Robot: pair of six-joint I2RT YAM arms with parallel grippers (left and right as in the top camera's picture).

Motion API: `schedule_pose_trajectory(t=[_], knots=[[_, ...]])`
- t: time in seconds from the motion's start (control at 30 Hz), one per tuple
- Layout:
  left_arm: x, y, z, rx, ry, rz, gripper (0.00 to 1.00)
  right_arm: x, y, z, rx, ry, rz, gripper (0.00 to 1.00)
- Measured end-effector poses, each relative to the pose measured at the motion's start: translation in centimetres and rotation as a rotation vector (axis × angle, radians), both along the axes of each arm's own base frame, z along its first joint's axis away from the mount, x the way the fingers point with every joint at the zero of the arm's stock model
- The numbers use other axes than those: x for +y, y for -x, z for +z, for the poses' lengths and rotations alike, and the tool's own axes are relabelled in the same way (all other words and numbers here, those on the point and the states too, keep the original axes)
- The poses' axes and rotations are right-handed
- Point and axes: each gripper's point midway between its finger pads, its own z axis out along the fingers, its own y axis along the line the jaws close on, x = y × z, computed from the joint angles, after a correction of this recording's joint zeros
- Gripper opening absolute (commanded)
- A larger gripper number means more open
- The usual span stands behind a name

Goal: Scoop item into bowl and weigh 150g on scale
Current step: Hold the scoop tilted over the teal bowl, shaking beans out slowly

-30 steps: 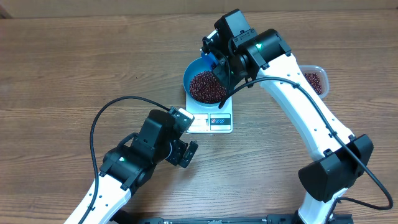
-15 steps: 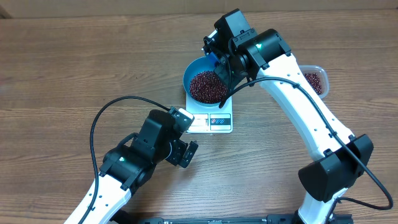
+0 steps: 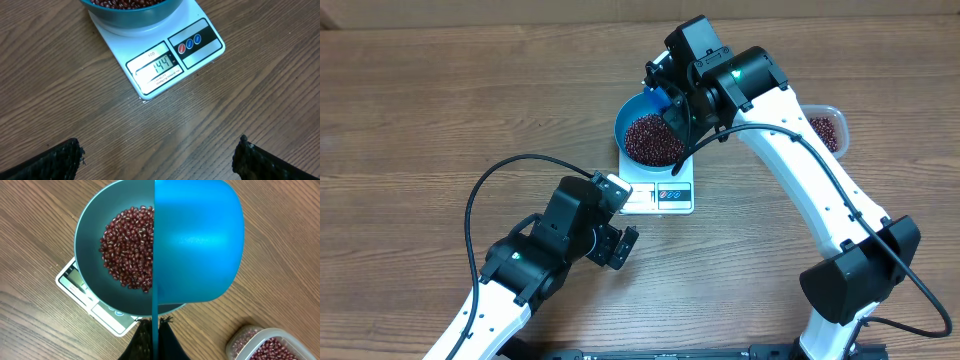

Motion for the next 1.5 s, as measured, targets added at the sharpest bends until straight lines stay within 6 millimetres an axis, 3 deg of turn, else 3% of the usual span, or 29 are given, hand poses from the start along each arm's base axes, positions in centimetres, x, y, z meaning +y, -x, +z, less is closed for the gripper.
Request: schedule_pose_trajectory(t=[1.5], knots=[[0.0, 0.0, 0.0, 0.000, 0.000, 0.000, 1.00, -1.0, -1.0, 0.2, -0.056, 0.064, -0.004, 0.04]])
